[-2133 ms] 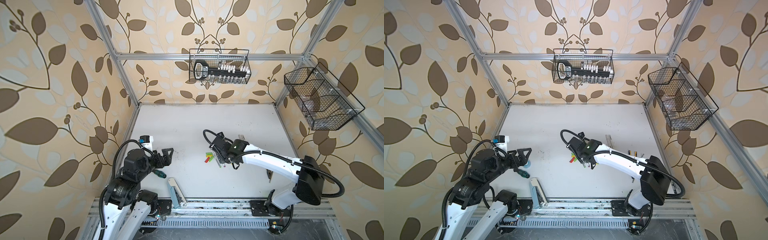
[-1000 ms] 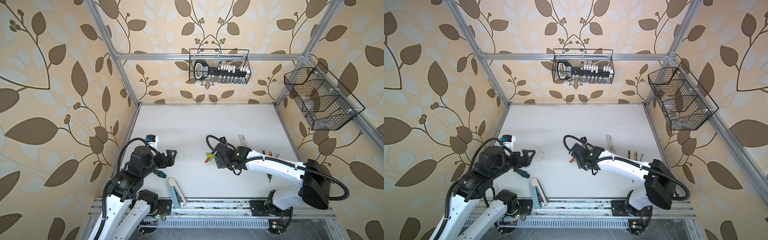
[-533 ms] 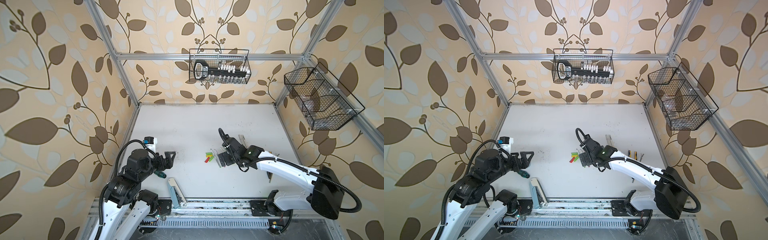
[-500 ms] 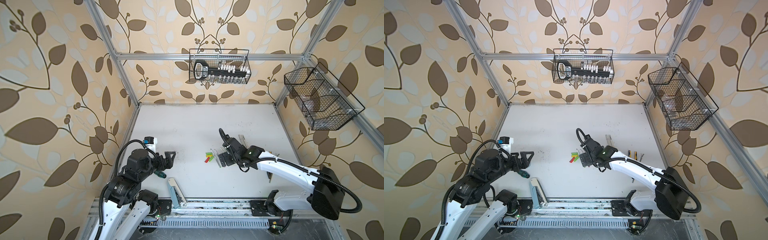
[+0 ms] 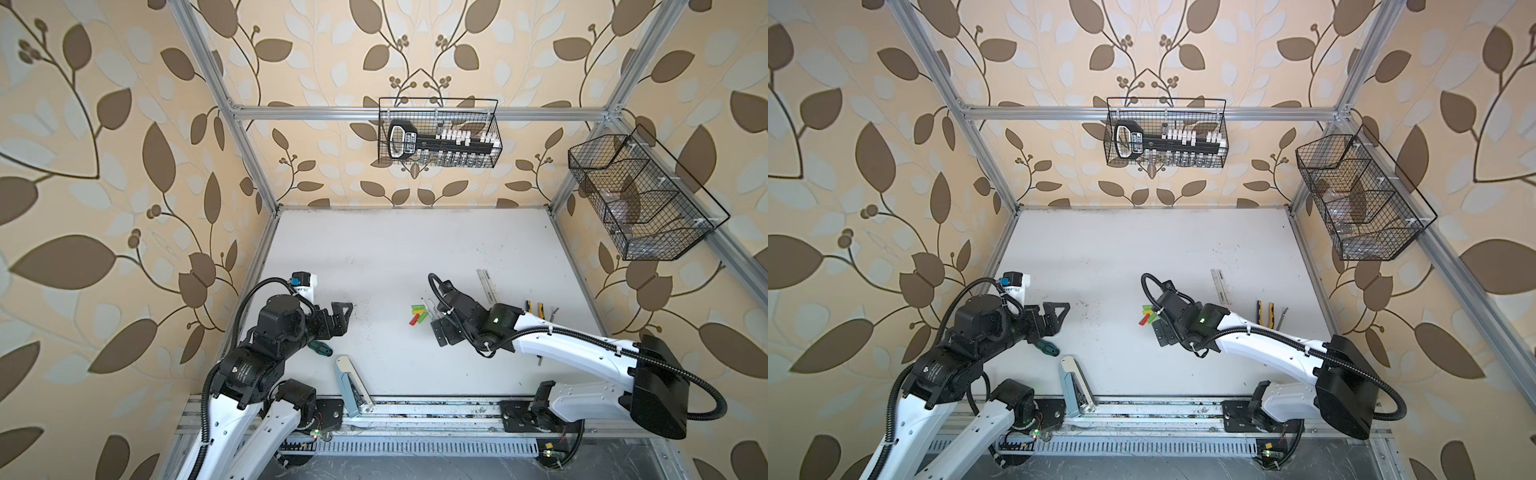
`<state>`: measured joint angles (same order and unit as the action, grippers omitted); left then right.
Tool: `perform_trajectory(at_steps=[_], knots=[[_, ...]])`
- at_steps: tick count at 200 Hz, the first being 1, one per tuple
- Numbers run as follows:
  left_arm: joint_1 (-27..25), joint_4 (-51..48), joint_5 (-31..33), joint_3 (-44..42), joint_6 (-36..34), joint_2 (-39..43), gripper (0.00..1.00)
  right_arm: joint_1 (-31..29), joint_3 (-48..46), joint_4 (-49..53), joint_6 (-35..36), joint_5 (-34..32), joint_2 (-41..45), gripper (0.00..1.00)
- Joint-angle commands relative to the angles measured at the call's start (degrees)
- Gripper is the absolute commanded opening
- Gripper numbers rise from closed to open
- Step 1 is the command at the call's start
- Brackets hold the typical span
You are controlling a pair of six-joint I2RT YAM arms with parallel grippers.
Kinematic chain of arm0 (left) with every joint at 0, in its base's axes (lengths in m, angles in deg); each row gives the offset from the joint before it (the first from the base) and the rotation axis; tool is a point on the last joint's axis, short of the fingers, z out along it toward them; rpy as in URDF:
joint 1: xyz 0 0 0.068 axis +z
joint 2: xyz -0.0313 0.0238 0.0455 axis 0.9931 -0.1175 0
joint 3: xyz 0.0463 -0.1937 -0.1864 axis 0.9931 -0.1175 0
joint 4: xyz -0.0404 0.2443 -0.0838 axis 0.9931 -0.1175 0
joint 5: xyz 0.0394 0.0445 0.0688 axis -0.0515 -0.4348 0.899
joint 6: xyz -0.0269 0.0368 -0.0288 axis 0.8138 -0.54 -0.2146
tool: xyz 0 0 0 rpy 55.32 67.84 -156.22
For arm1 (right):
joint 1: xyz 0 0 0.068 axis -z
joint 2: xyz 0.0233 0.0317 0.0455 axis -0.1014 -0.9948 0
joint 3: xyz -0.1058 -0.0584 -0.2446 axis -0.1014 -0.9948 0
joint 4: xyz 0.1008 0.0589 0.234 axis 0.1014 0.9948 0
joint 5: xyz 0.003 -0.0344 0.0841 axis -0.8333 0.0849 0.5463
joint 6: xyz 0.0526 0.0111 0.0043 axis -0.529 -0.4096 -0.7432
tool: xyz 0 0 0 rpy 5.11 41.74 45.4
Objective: Insert the pens into the pen caps
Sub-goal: 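Move the right gripper along the pens toward the loose coloured caps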
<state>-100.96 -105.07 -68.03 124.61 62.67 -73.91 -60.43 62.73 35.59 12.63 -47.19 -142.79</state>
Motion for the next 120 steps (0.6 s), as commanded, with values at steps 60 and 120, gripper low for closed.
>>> perform_trajectory(at_steps=[60, 120], knots=[[0.64, 1.6, -0.78, 1.02, -1.34, 1.04, 0.99, -2.48, 5.6, -0.15, -2.62, -1.36, -7.2, 0.99], [1.34, 2.06, -0.92, 0.69, -1.28, -0.55, 0.99, 3.57, 5.1, -4.97, 0.15, 4.76, -8.64, 0.91]])
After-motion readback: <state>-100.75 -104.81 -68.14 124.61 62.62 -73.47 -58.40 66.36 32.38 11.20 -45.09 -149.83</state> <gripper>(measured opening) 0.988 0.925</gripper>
